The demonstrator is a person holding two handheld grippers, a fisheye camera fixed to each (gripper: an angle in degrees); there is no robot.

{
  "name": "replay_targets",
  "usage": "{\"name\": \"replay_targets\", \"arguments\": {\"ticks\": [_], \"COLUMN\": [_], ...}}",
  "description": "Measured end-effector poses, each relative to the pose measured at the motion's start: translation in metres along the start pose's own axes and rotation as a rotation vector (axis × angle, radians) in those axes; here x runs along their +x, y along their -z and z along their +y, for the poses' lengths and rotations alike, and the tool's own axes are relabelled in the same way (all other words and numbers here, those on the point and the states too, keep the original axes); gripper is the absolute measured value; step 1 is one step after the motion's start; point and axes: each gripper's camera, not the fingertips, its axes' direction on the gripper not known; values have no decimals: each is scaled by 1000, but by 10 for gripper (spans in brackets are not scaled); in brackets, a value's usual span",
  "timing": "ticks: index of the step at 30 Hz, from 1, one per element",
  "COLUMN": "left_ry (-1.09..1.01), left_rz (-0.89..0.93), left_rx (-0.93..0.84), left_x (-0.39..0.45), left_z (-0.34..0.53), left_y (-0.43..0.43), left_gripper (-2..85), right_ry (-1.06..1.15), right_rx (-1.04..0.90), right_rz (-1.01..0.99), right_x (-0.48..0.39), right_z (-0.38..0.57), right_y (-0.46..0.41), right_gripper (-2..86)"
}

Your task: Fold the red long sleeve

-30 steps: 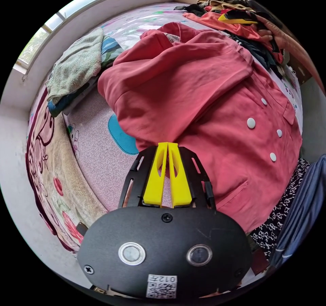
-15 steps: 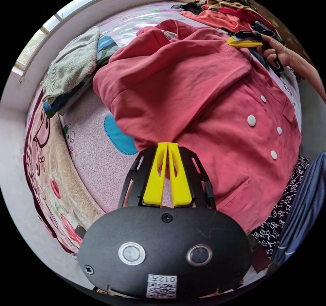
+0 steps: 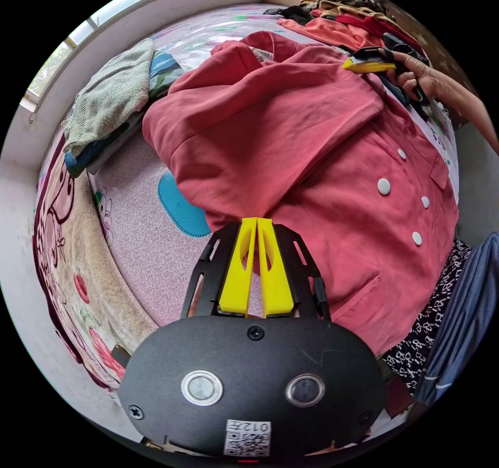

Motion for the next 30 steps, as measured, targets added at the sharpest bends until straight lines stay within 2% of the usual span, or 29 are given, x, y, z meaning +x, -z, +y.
{"name": "replay_targets", "arguments": {"ticks": [6,10,15,18,21,23,26,30], "left_ry": [26,23,65,133,170,145,83,109], "left_rz": [43,57,105,78,39,28,-3,-123], "left_rx": [53,-69,29,153,212,183,120,-33], "left_x": [-5,-4,-23,-51,-78,-89,-90,-94], "left_z": [-1,-2,5,4,-17,-46,-80,-103], "left_y": [15,-2,23,62,80,72,51,22], "left_gripper": [3,4,4,3,3,3,3,4], "right_ry": [240,237,203,246,390,639,846,877], "right_rx": [5,-41,-23,-3,146,152,45,-44], "right_rz": [-38,209,201,288,445,533,663,836], "right_x": [-92,-91,-80,-99,-139,-182,-212,-218], "right_z": [-1,13,47,71,118,173,234,271], "right_y": [4,-25,-66,-80,-81,-110,-175,-243], "right_gripper": [2,5,22,56,54,26,8,2]}}
